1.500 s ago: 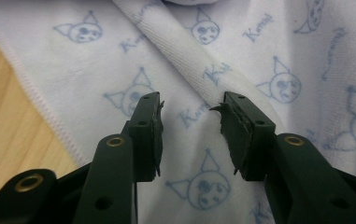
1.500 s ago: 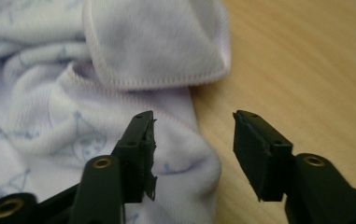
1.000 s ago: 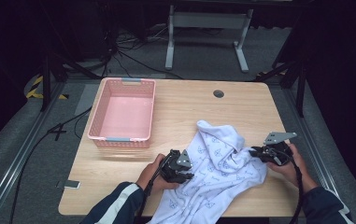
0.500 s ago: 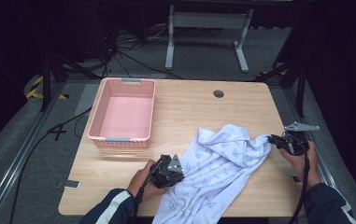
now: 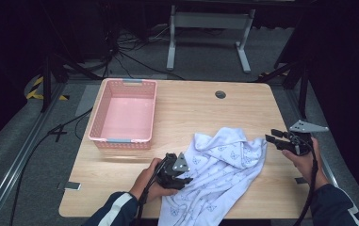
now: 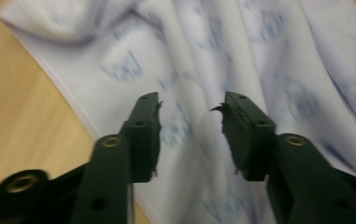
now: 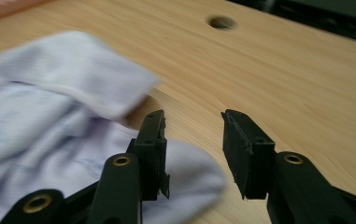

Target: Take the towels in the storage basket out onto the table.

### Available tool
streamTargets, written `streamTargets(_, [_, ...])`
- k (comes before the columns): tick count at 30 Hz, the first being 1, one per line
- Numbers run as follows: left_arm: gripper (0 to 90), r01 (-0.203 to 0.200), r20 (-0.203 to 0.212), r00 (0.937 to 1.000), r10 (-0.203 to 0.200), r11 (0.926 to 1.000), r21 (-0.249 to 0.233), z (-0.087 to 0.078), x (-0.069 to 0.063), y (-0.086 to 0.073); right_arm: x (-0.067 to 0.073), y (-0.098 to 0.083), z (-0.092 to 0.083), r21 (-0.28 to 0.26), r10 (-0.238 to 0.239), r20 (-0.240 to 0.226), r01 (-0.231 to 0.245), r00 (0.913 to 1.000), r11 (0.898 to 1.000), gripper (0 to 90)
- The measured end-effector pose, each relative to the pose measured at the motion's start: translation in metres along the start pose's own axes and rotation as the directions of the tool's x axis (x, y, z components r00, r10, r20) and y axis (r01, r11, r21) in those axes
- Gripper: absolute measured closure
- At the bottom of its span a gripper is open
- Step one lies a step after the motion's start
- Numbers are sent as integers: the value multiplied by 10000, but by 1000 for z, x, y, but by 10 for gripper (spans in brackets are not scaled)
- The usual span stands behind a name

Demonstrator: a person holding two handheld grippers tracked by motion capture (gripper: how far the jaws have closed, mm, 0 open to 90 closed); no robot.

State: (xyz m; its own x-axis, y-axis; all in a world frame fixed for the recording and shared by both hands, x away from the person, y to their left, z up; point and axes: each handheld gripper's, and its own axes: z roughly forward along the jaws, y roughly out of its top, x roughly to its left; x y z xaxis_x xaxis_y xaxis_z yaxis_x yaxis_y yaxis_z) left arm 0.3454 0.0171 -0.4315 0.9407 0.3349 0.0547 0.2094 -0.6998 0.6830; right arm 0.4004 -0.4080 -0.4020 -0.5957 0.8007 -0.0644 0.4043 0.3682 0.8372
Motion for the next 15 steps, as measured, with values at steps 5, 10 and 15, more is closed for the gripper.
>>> streamTargets(5, [434,-379,-386,9986,364,9985,-384,18,4,33,22,11,18,356,-1212,-1426,1275,9823,9912,535])
streamTargets(10, [407,-223,-552,9983,180,9966,-788,39,17,62,18,8,37,1034,-1158,-2014,1387,9726,9849,466])
streamTargets(15, [473,-377,-633,9974,349,9983,-437,63,34,73,22,11,53,1540,-1843,-2558,2282,9490,9614,549])
